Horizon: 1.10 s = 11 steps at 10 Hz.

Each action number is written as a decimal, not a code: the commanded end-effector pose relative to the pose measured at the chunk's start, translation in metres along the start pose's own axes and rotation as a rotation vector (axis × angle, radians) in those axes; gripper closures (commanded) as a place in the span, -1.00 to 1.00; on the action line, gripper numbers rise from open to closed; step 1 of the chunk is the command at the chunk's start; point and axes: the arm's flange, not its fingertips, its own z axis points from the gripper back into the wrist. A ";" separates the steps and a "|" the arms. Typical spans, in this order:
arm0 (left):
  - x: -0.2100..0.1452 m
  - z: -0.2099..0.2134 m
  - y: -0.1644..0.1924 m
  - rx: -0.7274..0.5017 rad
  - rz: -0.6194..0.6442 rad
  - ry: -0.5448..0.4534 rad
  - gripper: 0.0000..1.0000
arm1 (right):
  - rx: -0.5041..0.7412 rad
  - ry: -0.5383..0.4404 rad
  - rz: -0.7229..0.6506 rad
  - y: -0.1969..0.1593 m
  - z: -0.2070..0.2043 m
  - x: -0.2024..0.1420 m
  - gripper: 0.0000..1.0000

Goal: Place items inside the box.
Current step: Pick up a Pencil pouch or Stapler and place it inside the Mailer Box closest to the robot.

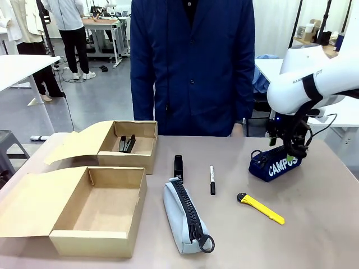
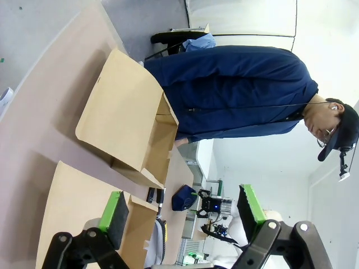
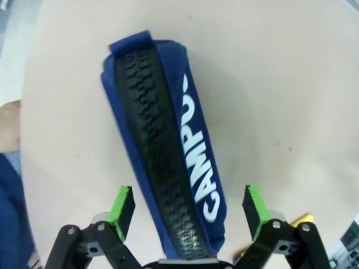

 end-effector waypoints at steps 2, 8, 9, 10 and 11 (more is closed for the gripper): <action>0.000 0.001 -0.002 -0.012 -0.002 0.003 -1.00 | -0.005 0.016 0.032 0.013 -0.035 0.014 -1.00; 0.000 0.001 -0.002 -0.012 -0.002 0.003 -1.00 | 0.030 0.016 0.033 0.004 -0.045 0.018 1.00; 0.000 0.001 -0.002 -0.012 -0.002 0.003 -1.00 | 0.028 0.021 0.033 0.003 -0.045 0.019 1.00; 0.000 0.001 -0.002 -0.012 -0.002 0.003 -1.00 | 0.025 0.024 0.030 0.003 -0.045 0.020 0.75; 0.000 0.001 -0.002 -0.012 -0.002 0.003 -1.00 | 0.020 0.026 0.029 0.002 -0.045 0.021 0.94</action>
